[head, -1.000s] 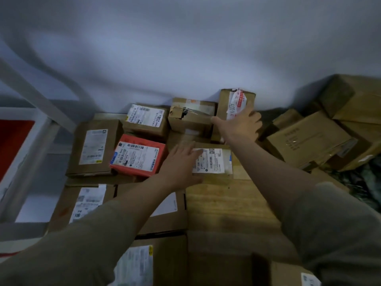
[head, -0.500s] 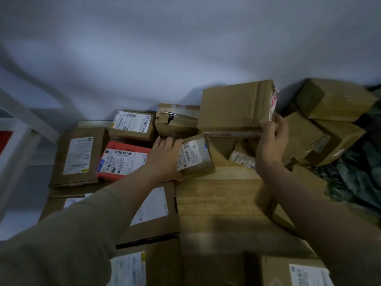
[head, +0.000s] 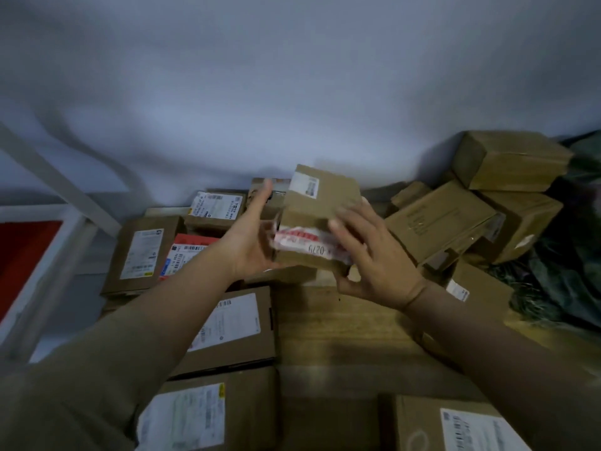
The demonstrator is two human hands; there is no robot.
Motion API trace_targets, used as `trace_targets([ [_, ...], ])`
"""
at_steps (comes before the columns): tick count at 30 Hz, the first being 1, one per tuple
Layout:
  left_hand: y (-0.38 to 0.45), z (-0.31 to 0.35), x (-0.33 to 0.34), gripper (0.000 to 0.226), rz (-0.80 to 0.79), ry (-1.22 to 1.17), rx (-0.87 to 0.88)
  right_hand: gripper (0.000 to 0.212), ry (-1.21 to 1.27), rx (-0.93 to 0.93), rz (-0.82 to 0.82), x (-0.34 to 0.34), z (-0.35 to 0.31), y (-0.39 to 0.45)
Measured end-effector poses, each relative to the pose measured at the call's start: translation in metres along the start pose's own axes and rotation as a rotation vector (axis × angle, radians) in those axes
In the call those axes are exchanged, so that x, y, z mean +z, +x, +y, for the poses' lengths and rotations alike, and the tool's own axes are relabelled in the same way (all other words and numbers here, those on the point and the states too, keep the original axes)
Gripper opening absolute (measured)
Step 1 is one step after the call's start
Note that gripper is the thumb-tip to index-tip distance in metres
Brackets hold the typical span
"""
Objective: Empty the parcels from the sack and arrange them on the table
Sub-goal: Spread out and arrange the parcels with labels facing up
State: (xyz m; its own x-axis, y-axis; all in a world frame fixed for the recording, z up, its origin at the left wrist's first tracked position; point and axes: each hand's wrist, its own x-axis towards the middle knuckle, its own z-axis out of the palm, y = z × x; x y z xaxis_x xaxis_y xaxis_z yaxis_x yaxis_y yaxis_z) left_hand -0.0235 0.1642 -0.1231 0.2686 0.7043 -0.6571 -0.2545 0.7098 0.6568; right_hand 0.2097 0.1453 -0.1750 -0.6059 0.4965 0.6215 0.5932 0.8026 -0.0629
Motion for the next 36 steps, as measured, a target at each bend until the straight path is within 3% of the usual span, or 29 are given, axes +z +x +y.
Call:
trace_targets([
  [3, -0.012, -0.007, 0.008, 0.067, -0.014, 0.064, 0.045, 0.071, -0.126, -0.251, -0.014, 0.001, 0.002, -0.007],
  [6, -0.013, -0.016, 0.001, 0.059, 0.042, 0.170, 0.101, 0.078, -0.038, -0.199, -0.073, -0.005, 0.001, -0.018],
  [8, -0.016, -0.022, -0.004, 0.054, 0.071, 0.272, 0.093, 0.078, 0.099, 0.053, -0.030, -0.013, -0.005, -0.023],
  [11, -0.022, -0.031, -0.008, 0.050, 0.021, 0.456, 0.097, 0.088, 0.402, 0.666, 0.019, -0.025, -0.006, -0.017],
  [13, -0.022, -0.037, -0.011, 0.062, -0.048, 0.566, 0.055, 0.101, 0.694, 1.008, -0.048, -0.030, 0.002, -0.012],
  [16, -0.018, -0.046, -0.003, 0.078, -0.146, 0.622, -0.055, 0.115, 1.035, 1.255, -0.314, -0.035, 0.015, -0.024],
  [18, -0.015, -0.054, 0.005, 0.069, -0.156, 0.664, -0.099, 0.102, 1.090, 1.283, -0.484, -0.038, 0.015, -0.038],
  [20, -0.010, -0.062, 0.005, 0.057, -0.104, 0.717, -0.100, 0.074, 1.068, 1.292, -0.537, -0.038, 0.012, -0.050],
  [24, 0.001, -0.067, -0.013, 0.044, 0.102, 0.787, 0.043, 0.044, 0.909, 1.233, -0.679, -0.030, 0.012, -0.066],
  [30, 0.014, -0.067, -0.038, 0.034, 0.403, 0.793, 0.250, 0.043, 0.916, 1.228, -0.727, 0.001, 0.007, -0.069],
  [33, 0.018, -0.068, -0.051, 0.030, 0.496, 0.861, 0.343, 0.042, 0.718, 1.185, -0.679, 0.019, 0.011, -0.061],
  [36, 0.017, -0.065, -0.065, 0.030, 0.512, 0.965, 0.394, 0.070, 0.532, 1.179, -0.800, 0.030, 0.014, -0.046],
])
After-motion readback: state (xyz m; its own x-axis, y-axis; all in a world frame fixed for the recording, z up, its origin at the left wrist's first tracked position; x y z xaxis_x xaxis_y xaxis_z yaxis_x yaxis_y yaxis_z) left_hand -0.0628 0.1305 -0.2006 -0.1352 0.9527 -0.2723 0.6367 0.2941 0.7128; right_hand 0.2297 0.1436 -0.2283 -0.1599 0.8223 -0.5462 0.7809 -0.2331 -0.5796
